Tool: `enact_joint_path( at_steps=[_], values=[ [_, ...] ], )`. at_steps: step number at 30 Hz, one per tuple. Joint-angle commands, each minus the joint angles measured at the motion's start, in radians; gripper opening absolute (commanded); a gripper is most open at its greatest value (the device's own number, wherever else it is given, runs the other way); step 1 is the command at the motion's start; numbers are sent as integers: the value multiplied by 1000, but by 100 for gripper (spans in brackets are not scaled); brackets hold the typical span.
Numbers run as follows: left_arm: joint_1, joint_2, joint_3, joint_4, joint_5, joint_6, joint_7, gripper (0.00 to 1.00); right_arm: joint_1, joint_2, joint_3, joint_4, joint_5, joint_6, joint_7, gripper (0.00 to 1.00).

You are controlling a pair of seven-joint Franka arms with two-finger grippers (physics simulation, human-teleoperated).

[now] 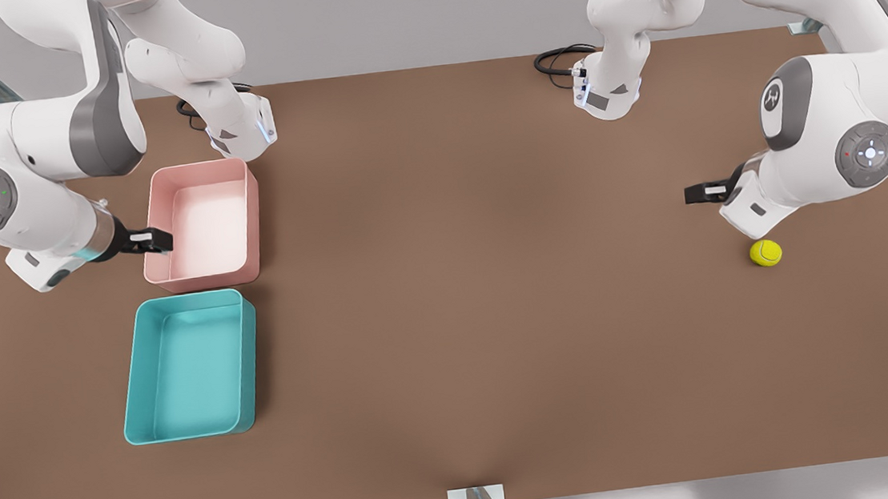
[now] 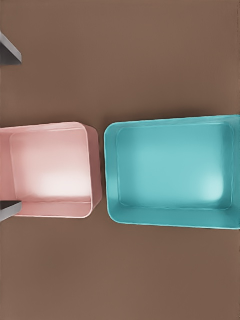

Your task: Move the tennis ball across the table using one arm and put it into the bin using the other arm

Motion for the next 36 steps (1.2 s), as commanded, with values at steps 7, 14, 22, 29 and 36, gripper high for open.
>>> enact_joint_path(
  at_steps=[7, 14, 22, 29, 36],
  values=[
    [26, 75, 135, -9, 4, 35, 533, 21, -14, 10, -1, -5, -10, 15, -43, 100],
    [193, 153, 210, -236, 95, 631, 1949, 21, -9, 10, 0, -7, -15, 12, -37, 100],
    [362, 316, 209, -377, -11, 1052, 2770, 21, -9, 16, 0, -19, -15, 9, -34, 100],
    [432, 325, 210, -487, 37, 1191, 2610, 21, -11, 16, 2, -22, -13, 3, -41, 100],
    [437, 323, 210, -575, 21, 1208, 2733, 21, -12, 19, 2, -30, -13, 10, -40, 100]
  ],
)
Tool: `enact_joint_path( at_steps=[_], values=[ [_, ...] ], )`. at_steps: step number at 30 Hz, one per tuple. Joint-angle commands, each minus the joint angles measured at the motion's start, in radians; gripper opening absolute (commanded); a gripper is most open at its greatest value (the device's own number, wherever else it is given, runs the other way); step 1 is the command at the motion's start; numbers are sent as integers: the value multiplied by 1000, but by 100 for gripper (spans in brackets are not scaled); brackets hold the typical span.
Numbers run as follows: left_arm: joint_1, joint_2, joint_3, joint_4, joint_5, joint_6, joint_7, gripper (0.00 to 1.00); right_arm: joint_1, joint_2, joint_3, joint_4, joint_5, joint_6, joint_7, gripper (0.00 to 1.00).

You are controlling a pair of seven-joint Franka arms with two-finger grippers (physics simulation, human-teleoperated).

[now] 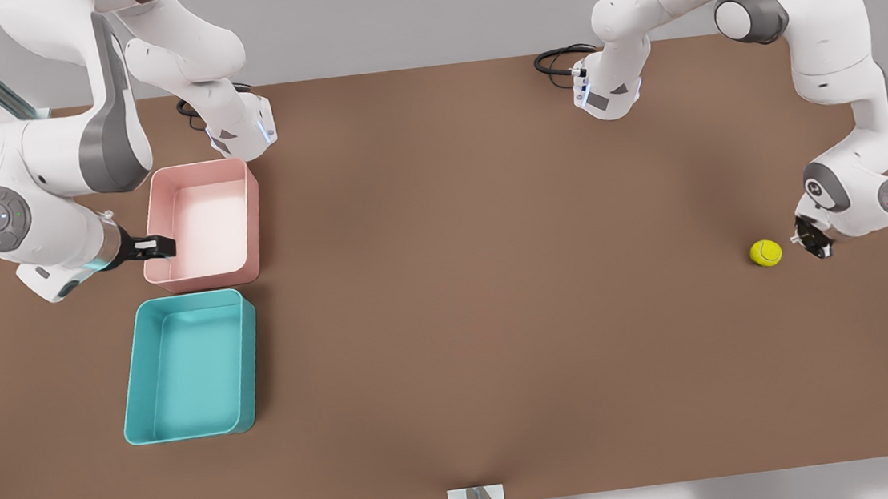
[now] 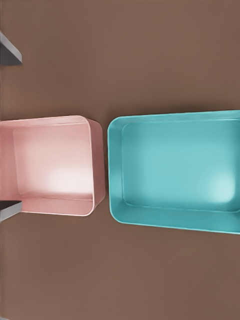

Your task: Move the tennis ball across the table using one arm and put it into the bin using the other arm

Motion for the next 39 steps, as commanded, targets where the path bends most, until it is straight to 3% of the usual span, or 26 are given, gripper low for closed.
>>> enact_joint_path(
  at_steps=[1, 14, 18, 30, 32, 34, 35, 36, 37, 39],
  values=[
    [-2, 0, 0, -6, -115, 19, 690, 21, -2, -1, 0, 1, 0, 3, -8, 100],
    [1, 35, 0, -3, -208, 110, 598, 21, 12, 10, 4, 2, -30, 21, -1, 100],
    [11, 34, 14, -4, -206, 106, 334, 21, 12, 15, 4, 2, -30, 21, 1, 100],
    [-22, 23, 19, -6, -205, 27, 161, 21, 7, 13, 4, 24, -32, 55, -4, 100],
    [-110, 8, 19, -22, -205, 27, 20, 21, 7, 13, 4, 20, -32, 52, -2, 100],
    [-341, -49, 13, -38, -195, -7, -359, 21, 7, 16, 4, 19, -21, 53, -4, 100],
    [-394, -106, -50, -33, -146, -87, -597, 21, 6, 18, 4, 19, -21, 55, -4, 100],
    [-423, -150, -171, 44, -22, -279, -1095, 21, 6, 18, 3, 19, -21, 55, -5, 100],
    [-411, -139, -207, 116, -23, -384, -1168, 21, 7, 18, 3, 19, -20, 53, -5, 100],
    [-418, -138, -208, 135, 21, -398, -1179, 21, 6, 19, 3, 19, -19, 53, -7, 100]
  ],
)
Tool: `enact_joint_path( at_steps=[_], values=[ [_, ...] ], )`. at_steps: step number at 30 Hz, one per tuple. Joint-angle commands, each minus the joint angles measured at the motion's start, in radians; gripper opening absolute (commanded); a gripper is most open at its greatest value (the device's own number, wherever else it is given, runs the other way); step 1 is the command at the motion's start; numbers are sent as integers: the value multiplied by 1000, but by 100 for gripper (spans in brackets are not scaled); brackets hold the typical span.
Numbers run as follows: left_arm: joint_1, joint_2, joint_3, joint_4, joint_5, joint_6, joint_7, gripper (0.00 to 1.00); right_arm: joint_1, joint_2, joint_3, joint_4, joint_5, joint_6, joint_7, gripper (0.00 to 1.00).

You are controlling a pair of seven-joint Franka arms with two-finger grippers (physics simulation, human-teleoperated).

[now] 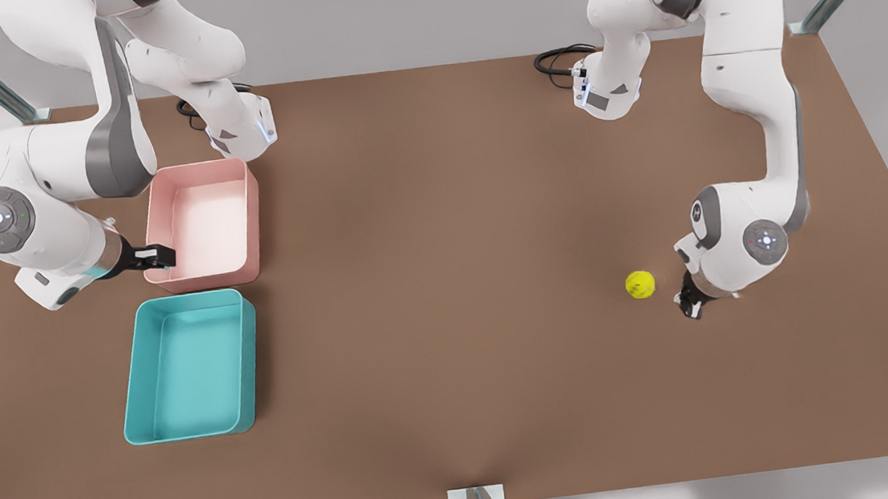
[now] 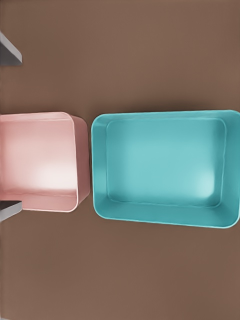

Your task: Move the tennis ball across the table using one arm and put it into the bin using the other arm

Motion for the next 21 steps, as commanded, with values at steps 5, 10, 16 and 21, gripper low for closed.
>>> enact_joint_path(
  at_steps=[5, 10, 16, 21],
  values=[
    [-35, -79, -47, 491, 56, -951, -1734, 100, 31, 50, 0, 5, 26, 82, 12, 100],
    [-93, -258, -62, 500, -54, -1060, -2227, 100, 73, 88, 2, 7, 88, 172, 31, 100],
    [-93, -250, -95, 484, -51, -991, -2225, 100, 80, 101, 2, 7, 103, 218, 31, 100],
    [-93, -252, -95, 484, -53, -1002, -2225, 100, 136, 142, 2, 8, 126, 284, 147, 100]
  ],
)
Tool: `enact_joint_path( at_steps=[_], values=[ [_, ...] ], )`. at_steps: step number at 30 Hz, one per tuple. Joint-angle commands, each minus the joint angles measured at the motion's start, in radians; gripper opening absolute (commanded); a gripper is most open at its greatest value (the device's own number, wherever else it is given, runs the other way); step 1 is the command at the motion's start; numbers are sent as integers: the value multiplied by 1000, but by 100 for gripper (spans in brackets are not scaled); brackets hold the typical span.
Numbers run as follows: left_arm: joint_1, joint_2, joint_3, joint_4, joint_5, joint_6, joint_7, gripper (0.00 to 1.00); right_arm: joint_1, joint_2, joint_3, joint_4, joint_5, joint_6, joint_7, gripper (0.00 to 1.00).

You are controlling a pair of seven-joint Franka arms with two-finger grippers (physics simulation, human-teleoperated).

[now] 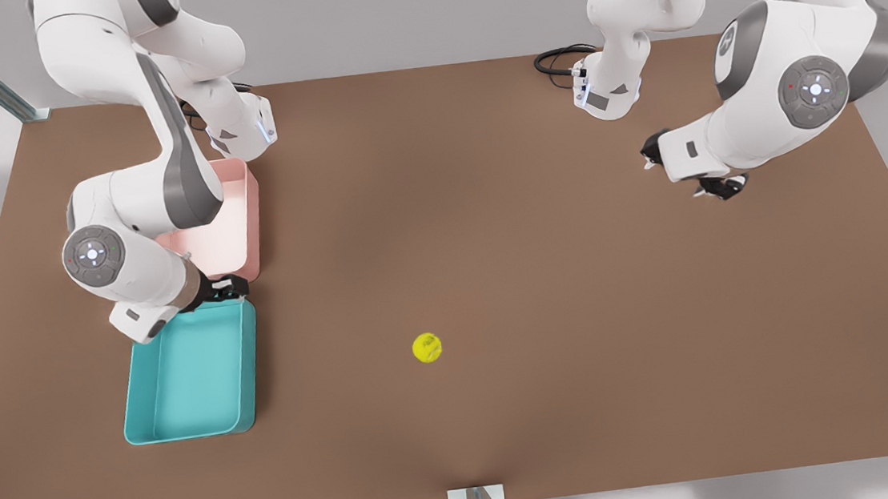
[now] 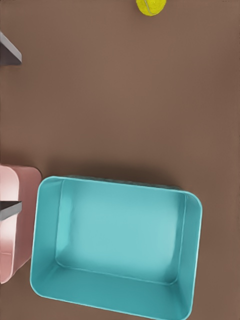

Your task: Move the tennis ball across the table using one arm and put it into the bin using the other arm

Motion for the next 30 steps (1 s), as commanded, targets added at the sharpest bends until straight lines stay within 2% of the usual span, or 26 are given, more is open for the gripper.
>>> enact_joint_path(
  at_steps=[1, 3, 6, 12, 15, 17, 20, 30],
  values=[
    [0, -1, 1, 0, 0, -30, -750, 100, 33, 12, 0, 1, 24, 76, 161, 100],
    [0, 1, 1, -4, 0, -28, -750, 100, 99, 73, 0, 10, 26, 122, 242, 100],
    [1, 1, 1, -4, 0, -28, -750, 100, 198, 286, 2, 248, 24, 136, 481, 100],
    [1, 1, 1, -10, 0, -30, -750, 100, 298, 441, 0, 309, 63, 422, 618, 100],
    [1, 2, 1, -13, -2, -38, -744, 100, 321, 483, -1, 311, 60, 542, 607, 100],
    [1, 5, 1, -23, -2, -38, -744, 100, 339, 529, -3, 370, 60, 556, 607, 100],
    [0, 30, 1, -20, 1, -25, -745, 100, 341, 570, -3, 366, 52, 631, 606, 100],
    [24, 90, 7, -7, 3, 81, -745, 100, 347, 596, 3, 280, 26, 652, 606, 100]
  ],
)
